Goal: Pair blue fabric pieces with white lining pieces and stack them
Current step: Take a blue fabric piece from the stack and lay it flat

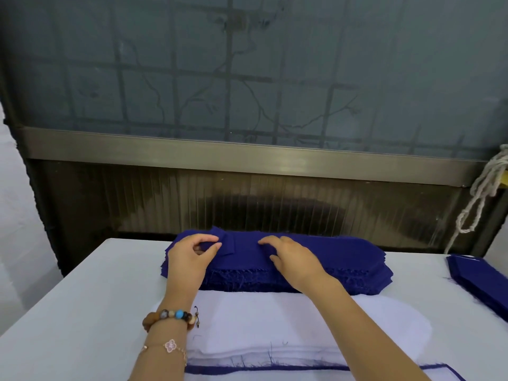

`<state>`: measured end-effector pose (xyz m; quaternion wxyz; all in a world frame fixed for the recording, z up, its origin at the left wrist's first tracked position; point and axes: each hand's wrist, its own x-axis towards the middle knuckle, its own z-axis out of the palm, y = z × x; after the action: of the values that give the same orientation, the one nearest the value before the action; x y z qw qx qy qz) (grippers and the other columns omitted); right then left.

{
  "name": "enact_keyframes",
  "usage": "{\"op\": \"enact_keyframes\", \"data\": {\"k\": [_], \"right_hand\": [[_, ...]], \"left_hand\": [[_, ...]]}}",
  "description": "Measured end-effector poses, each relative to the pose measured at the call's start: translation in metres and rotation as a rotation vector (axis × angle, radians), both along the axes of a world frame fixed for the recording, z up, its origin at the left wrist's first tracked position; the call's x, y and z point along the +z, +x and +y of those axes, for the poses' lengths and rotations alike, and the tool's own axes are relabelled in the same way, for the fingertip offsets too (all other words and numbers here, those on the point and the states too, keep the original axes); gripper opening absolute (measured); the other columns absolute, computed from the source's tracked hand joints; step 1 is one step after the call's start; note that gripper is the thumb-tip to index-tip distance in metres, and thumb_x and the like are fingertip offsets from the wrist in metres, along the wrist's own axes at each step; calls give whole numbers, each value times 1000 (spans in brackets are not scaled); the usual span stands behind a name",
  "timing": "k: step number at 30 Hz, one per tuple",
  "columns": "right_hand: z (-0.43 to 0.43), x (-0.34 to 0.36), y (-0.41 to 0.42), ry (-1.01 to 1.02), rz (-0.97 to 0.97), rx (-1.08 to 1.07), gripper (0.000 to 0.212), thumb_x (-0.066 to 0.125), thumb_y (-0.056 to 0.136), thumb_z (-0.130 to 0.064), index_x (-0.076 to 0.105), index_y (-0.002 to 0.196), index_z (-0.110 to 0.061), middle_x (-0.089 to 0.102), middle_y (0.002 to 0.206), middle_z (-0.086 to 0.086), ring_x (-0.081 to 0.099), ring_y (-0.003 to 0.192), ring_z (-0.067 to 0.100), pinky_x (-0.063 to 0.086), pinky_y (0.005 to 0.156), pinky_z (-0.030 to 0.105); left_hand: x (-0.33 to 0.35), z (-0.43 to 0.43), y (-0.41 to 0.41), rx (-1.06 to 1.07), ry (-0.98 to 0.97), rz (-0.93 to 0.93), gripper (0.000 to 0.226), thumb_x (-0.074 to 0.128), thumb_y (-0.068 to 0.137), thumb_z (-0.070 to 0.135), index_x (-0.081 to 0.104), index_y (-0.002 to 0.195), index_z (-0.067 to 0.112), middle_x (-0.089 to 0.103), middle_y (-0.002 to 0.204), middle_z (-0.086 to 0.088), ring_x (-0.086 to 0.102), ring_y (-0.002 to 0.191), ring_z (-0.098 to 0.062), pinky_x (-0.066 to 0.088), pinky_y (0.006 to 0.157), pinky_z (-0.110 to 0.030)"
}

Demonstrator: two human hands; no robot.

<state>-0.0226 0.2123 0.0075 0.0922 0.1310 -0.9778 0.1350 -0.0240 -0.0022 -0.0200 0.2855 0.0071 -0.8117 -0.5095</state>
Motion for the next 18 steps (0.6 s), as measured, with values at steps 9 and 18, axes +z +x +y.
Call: {"op": "enact_keyframes", "data": {"k": [9,18], "right_hand": [[-74,0,-4,-358,-113,-107,45,54,91,-55,55,125,-25,58,118,-3,59,102,18,50,84,34],[-78,3,-15,-448,-205,-130,27,61,89,-49,59,70,-29,56,74,-11,55,75,12,40,59,27]], "left_hand": [[3,0,3,-3,-25,-7,22,63,91,8,73,108,15,70,105,2,62,98,-10,53,90,-33],[2,-1,7,394,-7,167,38,52,91,0,62,125,14,50,134,-8,44,120,-24,41,94,-35]]}}
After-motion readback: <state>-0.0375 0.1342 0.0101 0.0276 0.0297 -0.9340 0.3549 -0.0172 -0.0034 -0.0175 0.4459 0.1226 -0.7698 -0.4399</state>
